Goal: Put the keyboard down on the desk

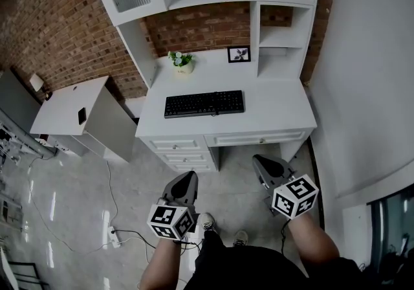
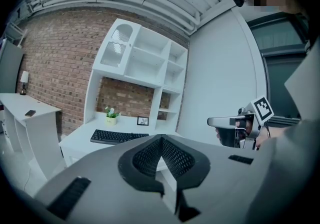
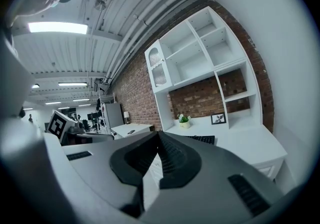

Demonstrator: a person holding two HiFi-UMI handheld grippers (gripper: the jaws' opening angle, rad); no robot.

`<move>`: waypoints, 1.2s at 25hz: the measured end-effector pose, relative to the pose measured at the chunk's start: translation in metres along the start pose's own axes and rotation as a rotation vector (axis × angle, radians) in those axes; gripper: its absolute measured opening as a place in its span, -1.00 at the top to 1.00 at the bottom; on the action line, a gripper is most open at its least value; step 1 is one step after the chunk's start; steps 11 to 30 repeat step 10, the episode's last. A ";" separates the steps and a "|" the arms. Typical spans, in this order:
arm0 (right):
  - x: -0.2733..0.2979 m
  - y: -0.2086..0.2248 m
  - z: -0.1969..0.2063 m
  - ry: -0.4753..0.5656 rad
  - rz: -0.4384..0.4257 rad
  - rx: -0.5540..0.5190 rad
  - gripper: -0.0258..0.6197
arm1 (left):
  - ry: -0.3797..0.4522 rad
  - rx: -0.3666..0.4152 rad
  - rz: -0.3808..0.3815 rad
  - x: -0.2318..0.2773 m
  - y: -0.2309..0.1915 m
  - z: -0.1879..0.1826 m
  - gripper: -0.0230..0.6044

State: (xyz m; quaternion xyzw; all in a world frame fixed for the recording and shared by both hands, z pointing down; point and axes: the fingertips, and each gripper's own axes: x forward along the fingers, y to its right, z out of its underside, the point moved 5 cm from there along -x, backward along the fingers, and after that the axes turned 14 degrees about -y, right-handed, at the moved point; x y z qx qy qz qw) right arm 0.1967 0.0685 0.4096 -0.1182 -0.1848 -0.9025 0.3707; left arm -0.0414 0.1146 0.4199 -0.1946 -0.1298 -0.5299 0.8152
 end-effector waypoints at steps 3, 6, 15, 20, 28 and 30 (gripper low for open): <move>0.000 -0.003 -0.001 0.001 -0.002 -0.004 0.87 | 0.002 -0.002 -0.002 -0.003 -0.001 0.001 0.87; -0.001 -0.004 -0.001 0.002 -0.004 -0.007 0.87 | 0.004 -0.002 -0.005 -0.004 -0.001 0.001 0.87; -0.001 -0.003 0.000 0.004 -0.006 -0.009 0.87 | 0.005 -0.001 -0.005 -0.004 -0.001 0.001 0.87; -0.001 -0.003 0.000 0.004 -0.006 -0.009 0.87 | 0.005 -0.001 -0.005 -0.004 -0.001 0.001 0.87; -0.001 -0.003 0.000 0.004 -0.006 -0.009 0.87 | 0.005 -0.001 -0.005 -0.004 -0.001 0.001 0.87; -0.001 -0.003 0.000 0.004 -0.006 -0.009 0.87 | 0.005 -0.001 -0.005 -0.004 -0.001 0.001 0.87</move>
